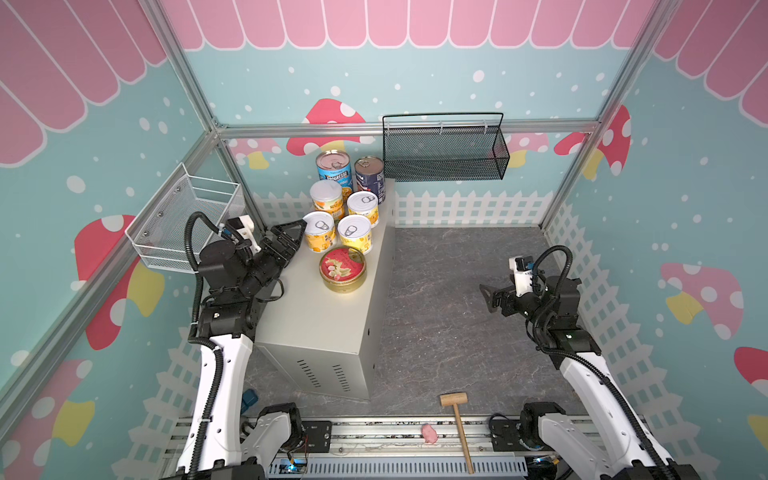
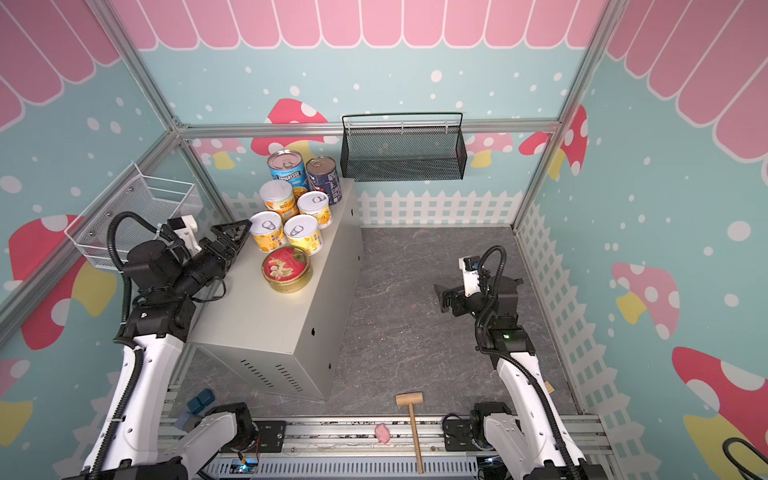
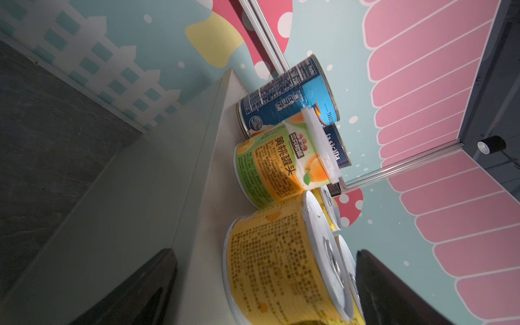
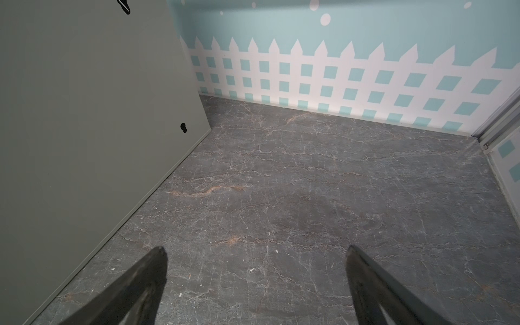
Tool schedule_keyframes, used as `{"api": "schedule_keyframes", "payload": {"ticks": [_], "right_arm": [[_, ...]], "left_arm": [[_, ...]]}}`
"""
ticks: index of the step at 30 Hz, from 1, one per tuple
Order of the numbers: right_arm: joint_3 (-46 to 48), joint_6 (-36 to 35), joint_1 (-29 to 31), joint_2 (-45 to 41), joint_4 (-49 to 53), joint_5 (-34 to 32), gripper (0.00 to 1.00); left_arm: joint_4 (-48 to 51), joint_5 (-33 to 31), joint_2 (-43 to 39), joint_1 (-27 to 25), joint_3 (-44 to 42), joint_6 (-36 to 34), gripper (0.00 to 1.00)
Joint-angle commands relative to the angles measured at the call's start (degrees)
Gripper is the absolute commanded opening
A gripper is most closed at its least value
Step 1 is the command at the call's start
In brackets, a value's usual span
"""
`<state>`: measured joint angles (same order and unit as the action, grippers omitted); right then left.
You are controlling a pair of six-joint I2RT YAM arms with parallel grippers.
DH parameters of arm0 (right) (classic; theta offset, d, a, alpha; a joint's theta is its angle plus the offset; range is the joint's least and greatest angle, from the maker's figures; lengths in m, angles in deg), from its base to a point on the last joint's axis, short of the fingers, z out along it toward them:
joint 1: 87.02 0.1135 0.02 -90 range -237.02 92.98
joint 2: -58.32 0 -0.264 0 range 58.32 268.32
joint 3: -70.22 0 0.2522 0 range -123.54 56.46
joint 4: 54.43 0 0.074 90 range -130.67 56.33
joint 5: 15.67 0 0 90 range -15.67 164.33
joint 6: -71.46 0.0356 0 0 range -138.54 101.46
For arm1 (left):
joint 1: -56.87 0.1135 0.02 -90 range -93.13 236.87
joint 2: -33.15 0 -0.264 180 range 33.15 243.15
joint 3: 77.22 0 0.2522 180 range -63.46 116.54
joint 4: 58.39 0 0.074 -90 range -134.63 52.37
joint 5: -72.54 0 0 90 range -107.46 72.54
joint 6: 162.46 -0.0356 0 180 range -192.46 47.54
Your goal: Place and organize the canned foods onto the counter
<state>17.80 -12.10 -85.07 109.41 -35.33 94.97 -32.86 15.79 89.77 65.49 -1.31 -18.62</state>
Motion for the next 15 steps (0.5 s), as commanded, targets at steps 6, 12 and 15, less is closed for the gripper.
{"api": "schedule_keyframes", "payload": {"ticks": [6,12,15], "right_arm": [[-2.0,-1.3,0.0,0.5,0.9,0.7,1.0],[-2.8,-1.3,0.0,0.6,1.6,0.5,1.0],[-2.6,-1.4,-0.1,0.3,1.9,0.5,1.0]], "left_arm": [[-4.3,5.1,-1.8,-10.7,-5.7,10.7,0.99],[-8.3,2.1,-0.6,-16.7,-6.6,11.9,0.99],[-9.5,1.6,-0.2,-17.1,-6.5,12.4,0.99]]}}
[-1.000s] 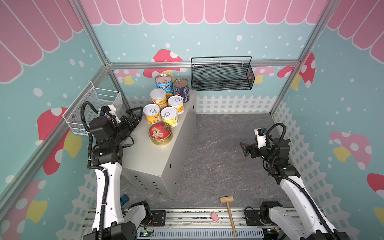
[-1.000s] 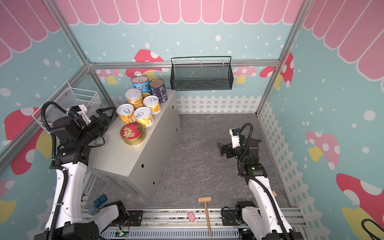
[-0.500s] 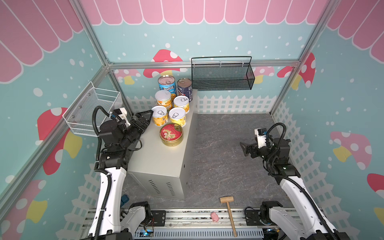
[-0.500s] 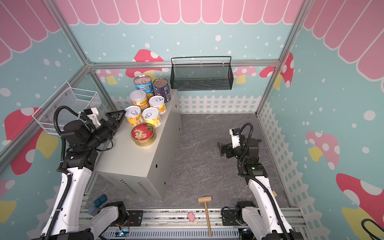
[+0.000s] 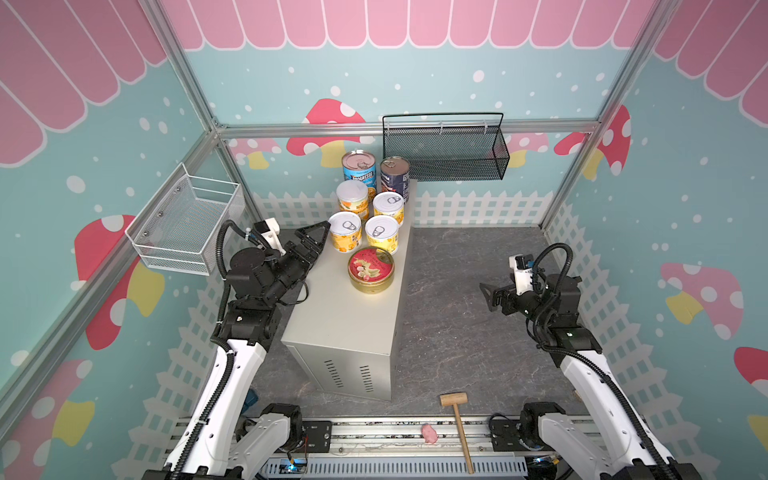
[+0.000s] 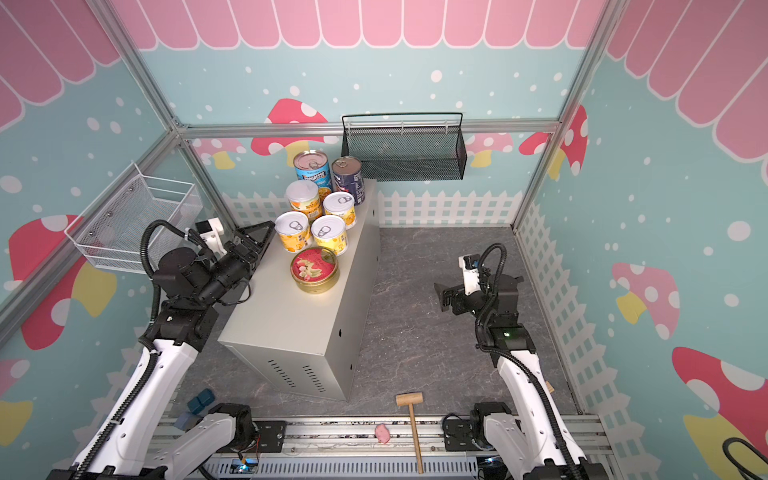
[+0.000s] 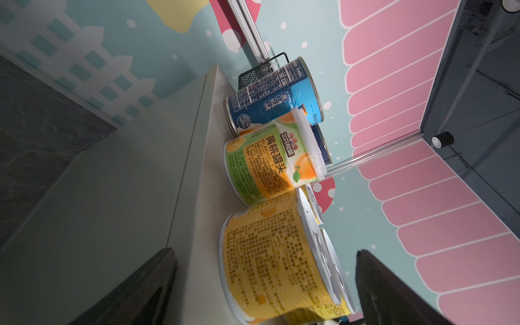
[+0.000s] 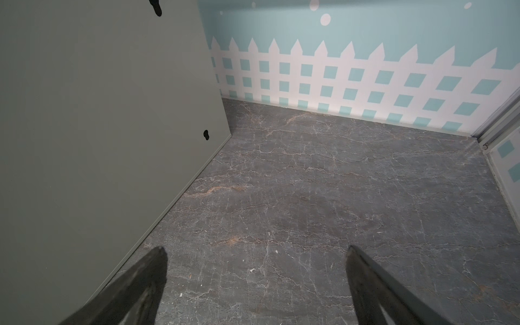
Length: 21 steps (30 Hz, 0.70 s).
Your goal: Place and organize the canned foods onto the counter
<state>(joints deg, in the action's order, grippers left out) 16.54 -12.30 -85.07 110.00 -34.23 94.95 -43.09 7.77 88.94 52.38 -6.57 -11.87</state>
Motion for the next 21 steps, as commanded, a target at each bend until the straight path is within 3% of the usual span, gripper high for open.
{"api": "schedule_keyframes", "payload": {"ticks": [1,6,14,21], "right_arm": [[-1.2,-1.2,0.0,-0.3,0.9,0.4,1.0],[-0.7,-1.2,0.0,-0.3,1.0,0.4,0.99],[-0.7,-1.4,0.0,-0.3,1.1,1.5,1.0],[-0.4,-1.2,0.0,-0.2,0.9,1.9,1.0]], "left_arm": [[0.1,9.5,0.6,-4.1,-1.2,5.9,0.99],[4.4,8.8,-0.1,-2.2,1.8,2.2,0.99],[17.5,9.0,-0.3,10.5,8.3,-10.2,0.99],[24.0,5.6,4.9,13.3,12.1,-20.3,0.99]]}}
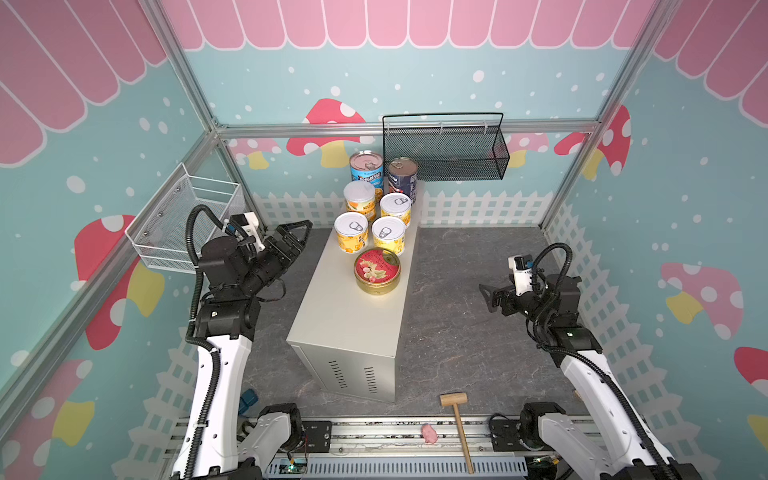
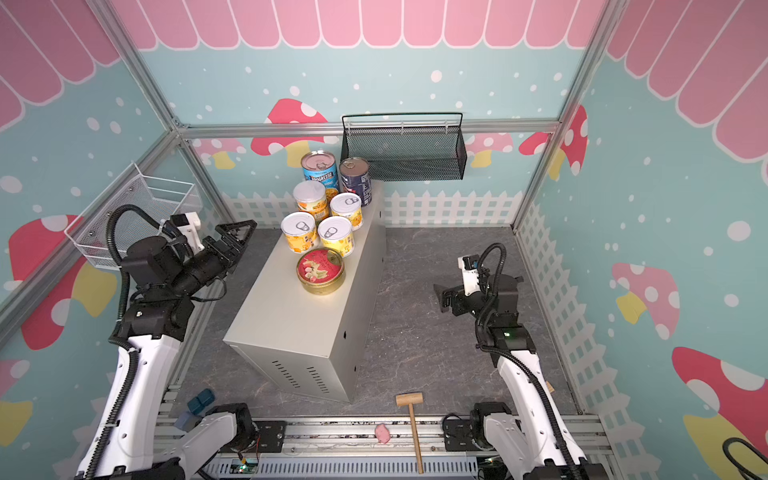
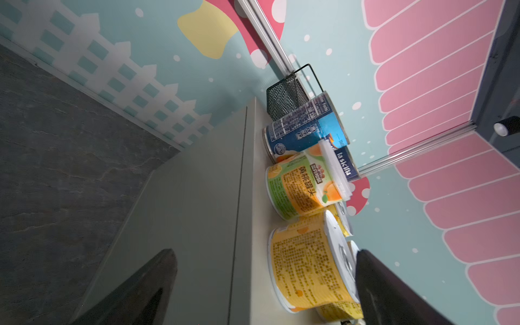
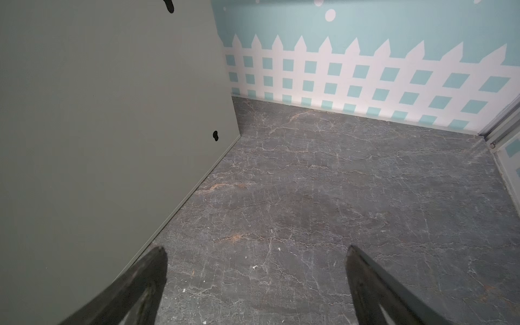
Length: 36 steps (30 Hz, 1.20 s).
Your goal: Place and organize the canned foods onto the counter
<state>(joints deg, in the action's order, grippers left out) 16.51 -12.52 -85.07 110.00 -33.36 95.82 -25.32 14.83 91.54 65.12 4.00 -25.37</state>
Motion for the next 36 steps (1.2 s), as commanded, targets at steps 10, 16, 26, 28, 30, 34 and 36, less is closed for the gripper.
{"api": "schedule_keyframes", "payload": {"ticks": [10,16,26,28,30,34,36], "right_arm": [[0.8,0.0,0.0,0.9,-1.8,-2.1,1.0],[4.2,2.6,0.0,3.3,-8.3,-1.9,0.99],[10.8,3.3,0.2,9.6,-21.7,-10.1,1.0],[12.5,2.9,0.2,11.4,-26.8,-11.4,1.0],[14.0,2.2,0.2,14.6,-31.4,-12.8,1.0],[13.2,-2.2,0.3,20.1,-33.5,-19.5,0.99],[14.4,-3.0,0.2,20.9,-36.7,-20.8,0.99]], "left_arm": [[6.5,-22.0,7.4,0.3,-3.6,-24.3,0.99],[-8.7,-32.5,4.1,-0.7,-17.1,-26.0,0.99],[-32.0,-47.1,7.5,-11.8,-32.6,-38.8,0.99],[-35.4,-48.1,8.7,-11.9,-35.3,-38.9,0.99],[-40.1,-50.2,10.0,-12.2,-37.8,-41.0,0.99],[-54.0,-51.1,14.5,-12.2,-43.2,-42.2,0.99],[-58.3,-51.0,17.7,-12.2,-45.1,-42.5,0.99]]}}
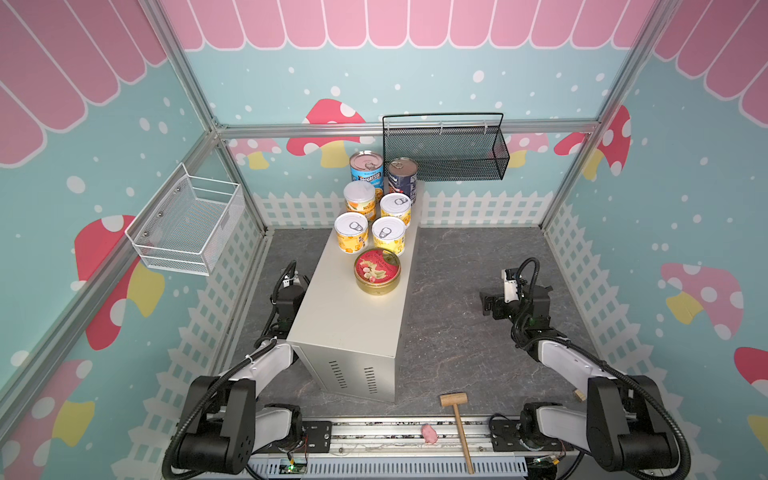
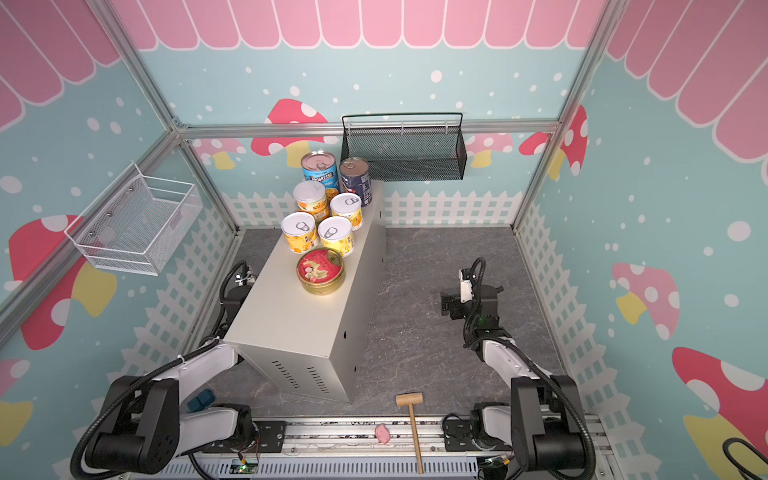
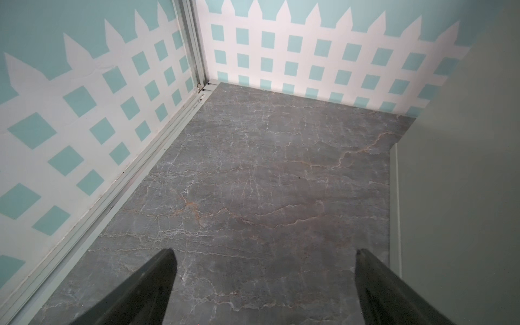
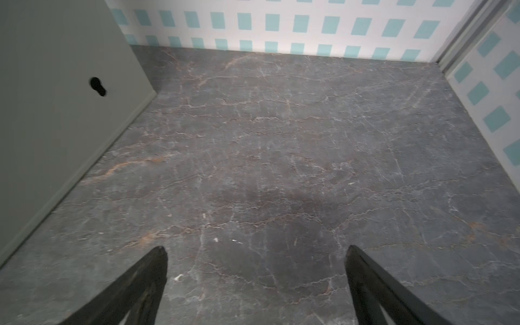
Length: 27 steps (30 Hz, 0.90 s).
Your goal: Place and organize the canned foods onto the counter
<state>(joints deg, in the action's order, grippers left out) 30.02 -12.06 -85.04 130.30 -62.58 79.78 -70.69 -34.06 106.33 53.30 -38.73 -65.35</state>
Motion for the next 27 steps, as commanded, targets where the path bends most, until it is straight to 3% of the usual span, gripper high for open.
{"api": "schedule_keyframes", "payload": {"ticks": [1,5,6,8,12,21,27], "right_arm": [[2.3,-4.0,0.2,0.8,-10.8,-4.5,0.99],[8.2,-6.4,0.2,2.7,-25.3,-6.8,0.99],[8.6,-6.6,0.2,3.5,-27.3,-7.4,1.0],[8.9,-7.3,0.2,4.7,-29.7,-7.9,1.0],[8.9,-6.9,0.2,8.5,-35.1,-10.7,1.0],[15.6,-7.2,-0.4,16.2,-56.7,-13.8,0.99],[15.5,-7.0,-0.5,15.9,-55.6,-14.1,0.99]], "left_arm": [[-17.6,-2.1,4.9,-0.3,-4.0,-2.9,0.99],[-44.4,-2.0,16.5,0.0,-11.0,-4.1,0.99],[-46.4,-2.0,17.1,0.1,-11.5,-4.3,0.99],[-35.7,0.4,13.3,1.1,-9.1,-2.2,0.99],[-28.4,0.0,13.8,1.4,-5.2,-1.7,0.99],[-25.7,-0.8,15.0,0.7,-2.8,-3.1,0.99],[-25.3,0.7,15.1,0.6,-2.5,-3.8,0.99]]}}
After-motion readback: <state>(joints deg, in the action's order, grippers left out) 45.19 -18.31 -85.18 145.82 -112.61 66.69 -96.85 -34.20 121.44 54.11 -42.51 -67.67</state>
